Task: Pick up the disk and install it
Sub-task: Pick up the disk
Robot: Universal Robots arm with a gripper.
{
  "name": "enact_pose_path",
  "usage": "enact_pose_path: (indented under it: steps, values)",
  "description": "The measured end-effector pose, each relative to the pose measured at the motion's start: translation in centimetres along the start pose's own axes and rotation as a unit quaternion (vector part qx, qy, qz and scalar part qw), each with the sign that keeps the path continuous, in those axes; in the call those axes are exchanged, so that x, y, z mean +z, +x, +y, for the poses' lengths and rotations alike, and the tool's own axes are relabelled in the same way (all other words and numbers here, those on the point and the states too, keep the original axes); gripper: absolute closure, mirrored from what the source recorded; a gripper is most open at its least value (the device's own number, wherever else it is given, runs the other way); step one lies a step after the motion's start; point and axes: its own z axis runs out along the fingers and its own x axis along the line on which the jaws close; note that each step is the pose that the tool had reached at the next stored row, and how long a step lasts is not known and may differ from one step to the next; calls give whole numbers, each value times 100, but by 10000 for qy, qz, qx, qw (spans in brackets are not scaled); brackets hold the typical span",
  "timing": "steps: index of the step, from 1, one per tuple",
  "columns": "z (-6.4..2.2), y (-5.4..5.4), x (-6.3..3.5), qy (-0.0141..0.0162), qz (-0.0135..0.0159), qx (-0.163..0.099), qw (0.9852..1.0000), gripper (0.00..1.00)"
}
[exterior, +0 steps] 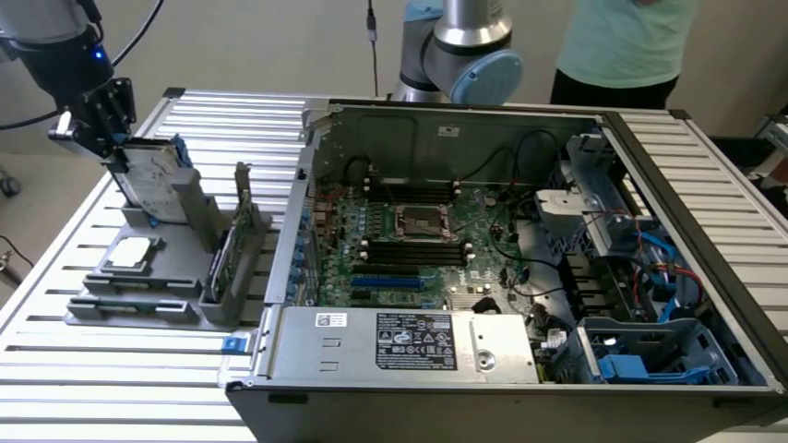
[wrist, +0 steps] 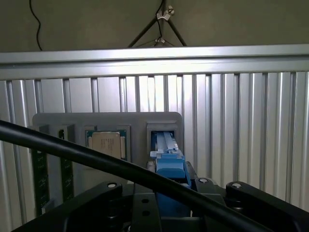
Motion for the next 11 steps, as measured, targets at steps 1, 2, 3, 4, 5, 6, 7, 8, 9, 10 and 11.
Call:
enact_pose_path:
  steps: [1, 2, 3, 4, 5, 6, 7, 8, 9, 10, 11]
  values:
    - [0, 0, 0, 0, 0, 0, 10000, 67]
    - [0, 0, 0, 0, 0, 0, 10000, 67]
    - [0, 0, 0, 1, 0, 0, 10000, 67]
    - [0, 0, -2, 1, 0, 0, 10000, 67]
    - [0, 0, -4, 1, 0, 0, 10000, 67]
    - [0, 0, -6, 1, -1, 0, 10000, 67]
    - [0, 0, -10, 0, 0, 0, 10000, 67]
    - [0, 0, -14, 0, -1, 0, 10000, 67]
    - [1, 0, -21, -1, -1, 0, 10000, 67]
    - [0, 0, -30, -1, -2, 0, 10000, 67]
    - [0, -1, -41, 0, -3, -1, 10000, 67]
